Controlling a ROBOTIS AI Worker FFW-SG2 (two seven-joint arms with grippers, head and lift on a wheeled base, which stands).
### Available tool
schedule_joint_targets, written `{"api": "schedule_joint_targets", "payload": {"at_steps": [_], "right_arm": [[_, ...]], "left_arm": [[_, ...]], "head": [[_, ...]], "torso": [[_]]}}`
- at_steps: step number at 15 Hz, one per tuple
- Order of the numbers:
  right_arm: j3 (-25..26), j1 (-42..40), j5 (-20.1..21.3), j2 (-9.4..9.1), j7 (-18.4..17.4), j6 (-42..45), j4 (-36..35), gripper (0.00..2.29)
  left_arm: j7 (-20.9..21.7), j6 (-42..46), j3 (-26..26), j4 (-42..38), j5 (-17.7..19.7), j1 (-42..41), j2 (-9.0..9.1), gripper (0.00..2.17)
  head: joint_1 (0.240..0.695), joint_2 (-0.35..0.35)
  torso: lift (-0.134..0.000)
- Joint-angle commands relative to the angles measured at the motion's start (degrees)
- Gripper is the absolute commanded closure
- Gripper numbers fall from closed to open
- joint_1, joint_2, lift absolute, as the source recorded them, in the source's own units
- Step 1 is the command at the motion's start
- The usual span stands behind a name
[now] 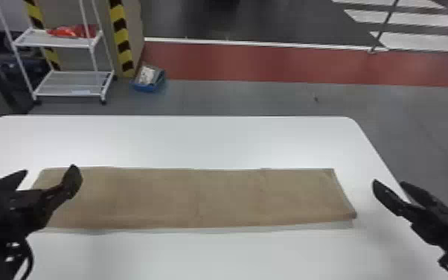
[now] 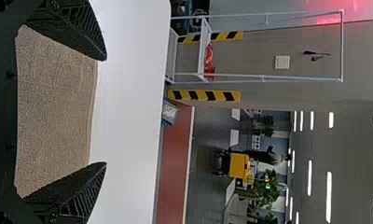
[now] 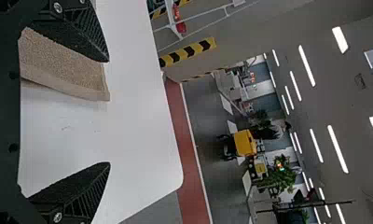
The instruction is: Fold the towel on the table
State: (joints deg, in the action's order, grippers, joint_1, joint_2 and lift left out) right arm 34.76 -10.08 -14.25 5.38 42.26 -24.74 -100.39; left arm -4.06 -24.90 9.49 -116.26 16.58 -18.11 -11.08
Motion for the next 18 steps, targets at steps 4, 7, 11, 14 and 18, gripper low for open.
{"api": "schedule_joint_targets", "payload": {"at_steps": [4, 7, 11, 14, 18], "right_arm": [[1.19, -0.73, -0.43, -0.02, 0.37, -0.18, -0.07, 0.10], [1.45, -0.73, -0.60, -0.02, 0.45, -0.53, 0.11, 0.10], [1.72, -0.73, -0.60, -0.02, 0.45, -0.89, 0.11, 0.10], [1.89, -0.73, -0.78, -0.02, 0.54, -1.59, 0.02, 0.10], [1.98, -0.73, -0.78, -0.11, 0.63, -1.94, -0.15, 0.11]], "left_arm": [[0.10, 0.15, -0.17, 0.07, 0.38, -0.35, 0.36, 0.09], [0.19, 0.15, -0.35, 0.16, 0.47, -0.35, 0.45, 0.09], [0.19, 1.20, -0.79, 0.33, 0.55, -0.35, 0.53, 0.09], [0.19, 1.91, -0.97, 1.04, 0.55, -0.26, 0.53, 0.09], [0.19, 1.91, -0.97, 1.04, 0.55, -0.26, 0.53, 0.09]], "head": [[0.695, -0.096], [0.695, -0.107], [0.695, -0.113], [0.695, -0.120], [0.695, -0.120]], "torso": [[-0.124], [-0.124], [-0.124], [-0.124], [-0.124]]}}
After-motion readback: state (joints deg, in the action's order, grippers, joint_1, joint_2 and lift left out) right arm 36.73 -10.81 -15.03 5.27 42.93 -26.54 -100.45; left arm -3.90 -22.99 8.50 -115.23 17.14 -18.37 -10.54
